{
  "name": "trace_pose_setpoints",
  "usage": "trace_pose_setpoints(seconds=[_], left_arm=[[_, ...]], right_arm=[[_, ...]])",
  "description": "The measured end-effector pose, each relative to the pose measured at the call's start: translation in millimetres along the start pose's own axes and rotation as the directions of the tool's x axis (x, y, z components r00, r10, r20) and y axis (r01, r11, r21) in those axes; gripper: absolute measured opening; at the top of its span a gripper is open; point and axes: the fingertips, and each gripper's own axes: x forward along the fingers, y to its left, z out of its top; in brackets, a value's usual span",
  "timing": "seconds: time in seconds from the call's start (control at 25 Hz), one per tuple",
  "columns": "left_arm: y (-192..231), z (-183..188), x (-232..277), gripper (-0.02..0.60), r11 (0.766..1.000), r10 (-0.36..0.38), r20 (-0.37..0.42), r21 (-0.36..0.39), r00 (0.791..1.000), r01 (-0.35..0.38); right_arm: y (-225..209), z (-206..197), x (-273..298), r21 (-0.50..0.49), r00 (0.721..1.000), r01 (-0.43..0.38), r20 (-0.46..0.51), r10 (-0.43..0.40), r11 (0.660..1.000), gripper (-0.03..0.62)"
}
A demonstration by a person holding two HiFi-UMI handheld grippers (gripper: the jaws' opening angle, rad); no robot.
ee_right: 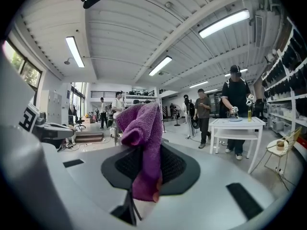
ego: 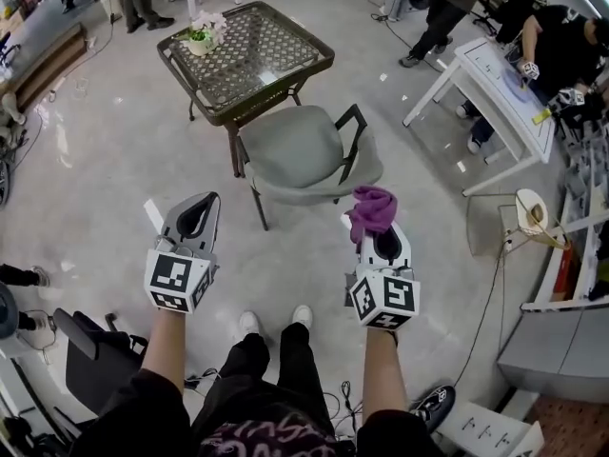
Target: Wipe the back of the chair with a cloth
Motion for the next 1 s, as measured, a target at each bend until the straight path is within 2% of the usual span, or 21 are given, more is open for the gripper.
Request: trace_pose_setpoints(seconds=[0.24,0.64,1.0], left_arm=[[6.9,-22.1,6.4,0.009,1.000,0.027,-0.006,-0.006,1.000,-0.027],[21.6,-90.6,24.7,0.009,0.999,0.021,-0.022,0.036,1.000,-0.020],[18.2,-156.6,54.2,0.009,1.000,0.002,0.003,-0.003,1.000,-0.002]], right_arm=[[13.4,-33.6,16.7,0.010,0.999,-0.044,-0.013,0.044,0.999,0.094],[41.0,-97.3,47.4,0.026,0.996,-0.085,-0.027,0.086,0.996,0.094],[50.8,-174.3,85.0,-0.007,0.991,-0.131,-0.030,0.131,0.991,0.094]])
